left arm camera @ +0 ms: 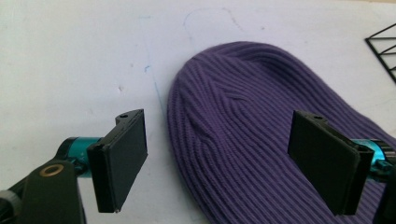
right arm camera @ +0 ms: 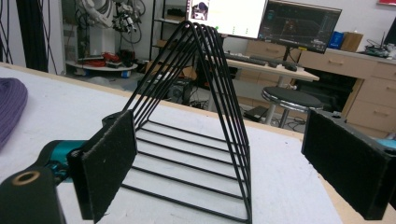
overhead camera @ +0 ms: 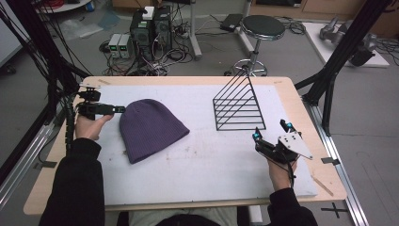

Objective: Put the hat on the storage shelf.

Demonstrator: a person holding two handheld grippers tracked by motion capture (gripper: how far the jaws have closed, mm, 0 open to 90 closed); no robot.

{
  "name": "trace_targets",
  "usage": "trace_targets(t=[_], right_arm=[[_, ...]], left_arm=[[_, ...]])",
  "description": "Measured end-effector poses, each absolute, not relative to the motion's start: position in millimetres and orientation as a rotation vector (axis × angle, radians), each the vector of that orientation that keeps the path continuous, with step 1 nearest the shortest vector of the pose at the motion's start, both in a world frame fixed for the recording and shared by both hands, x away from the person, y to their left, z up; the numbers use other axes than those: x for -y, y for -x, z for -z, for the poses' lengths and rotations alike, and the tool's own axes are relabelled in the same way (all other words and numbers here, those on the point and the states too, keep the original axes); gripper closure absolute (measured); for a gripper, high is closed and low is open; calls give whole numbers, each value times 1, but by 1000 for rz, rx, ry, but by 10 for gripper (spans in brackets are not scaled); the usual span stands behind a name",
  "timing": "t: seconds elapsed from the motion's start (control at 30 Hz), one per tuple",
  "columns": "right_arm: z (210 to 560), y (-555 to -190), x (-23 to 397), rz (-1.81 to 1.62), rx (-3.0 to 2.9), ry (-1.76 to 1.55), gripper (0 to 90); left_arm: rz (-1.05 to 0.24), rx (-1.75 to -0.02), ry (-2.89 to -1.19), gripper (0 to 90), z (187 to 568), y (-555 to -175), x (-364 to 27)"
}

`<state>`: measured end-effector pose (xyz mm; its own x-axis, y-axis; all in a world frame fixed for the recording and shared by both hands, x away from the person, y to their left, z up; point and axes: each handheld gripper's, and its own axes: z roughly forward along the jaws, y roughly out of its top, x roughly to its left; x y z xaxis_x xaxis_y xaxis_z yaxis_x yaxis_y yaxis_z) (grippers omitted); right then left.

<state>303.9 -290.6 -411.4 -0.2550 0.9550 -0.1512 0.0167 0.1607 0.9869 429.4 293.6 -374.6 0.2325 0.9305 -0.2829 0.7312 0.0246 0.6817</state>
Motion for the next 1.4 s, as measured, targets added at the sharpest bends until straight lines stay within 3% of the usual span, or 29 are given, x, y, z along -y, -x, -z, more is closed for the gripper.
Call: trace_targets(t=[0.3, 0.73, 1.4], right_arm=[[414, -305, 290, -1254, -1506, -996, 97], [415, -305, 288, -1242, -1520, -982, 97], [415, -305, 289, -1253, -1518, -983, 97]], left_arm=[[-274, -1572, -1725, 206, 390, -442, -299], [-240, -1596, -1877, 207, 409, -457, -287], [-177, -1636, -1836, 230, 426, -466, -278]])
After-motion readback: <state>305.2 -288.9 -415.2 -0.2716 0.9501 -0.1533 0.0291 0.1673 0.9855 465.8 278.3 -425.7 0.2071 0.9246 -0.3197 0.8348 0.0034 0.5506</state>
